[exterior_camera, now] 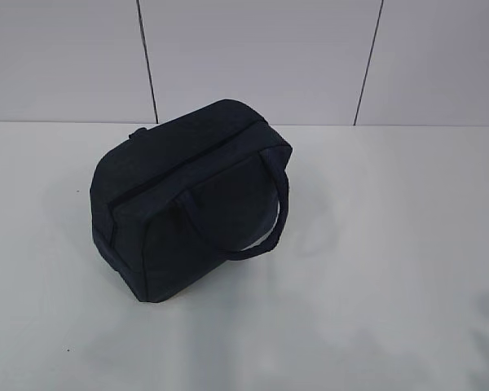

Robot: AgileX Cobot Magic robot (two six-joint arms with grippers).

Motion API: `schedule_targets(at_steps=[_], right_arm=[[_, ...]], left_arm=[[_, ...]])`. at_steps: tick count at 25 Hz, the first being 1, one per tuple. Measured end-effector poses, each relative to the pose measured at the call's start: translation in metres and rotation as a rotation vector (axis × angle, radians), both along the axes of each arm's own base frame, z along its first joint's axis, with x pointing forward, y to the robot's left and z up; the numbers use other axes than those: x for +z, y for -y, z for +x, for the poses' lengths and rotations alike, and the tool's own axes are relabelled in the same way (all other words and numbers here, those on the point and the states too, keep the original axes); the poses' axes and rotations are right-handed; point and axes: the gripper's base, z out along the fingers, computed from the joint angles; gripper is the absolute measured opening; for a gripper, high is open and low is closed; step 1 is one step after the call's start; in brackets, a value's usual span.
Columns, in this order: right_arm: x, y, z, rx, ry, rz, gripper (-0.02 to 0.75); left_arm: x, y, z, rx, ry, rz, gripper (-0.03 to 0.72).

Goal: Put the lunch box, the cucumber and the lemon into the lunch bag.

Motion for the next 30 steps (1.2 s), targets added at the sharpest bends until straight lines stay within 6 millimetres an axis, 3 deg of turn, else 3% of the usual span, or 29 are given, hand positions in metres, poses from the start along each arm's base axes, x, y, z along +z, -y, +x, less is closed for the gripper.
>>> schedule_targets(at_steps=[30], right_arm=[[0.0000, 0.0005, 0.0001, -0.005, 0.001, -0.003, 0.442]], left_arm=[[-0.0002, -0.0015, 0.0000, 0.011, 0.002, 0.013, 0.405]])
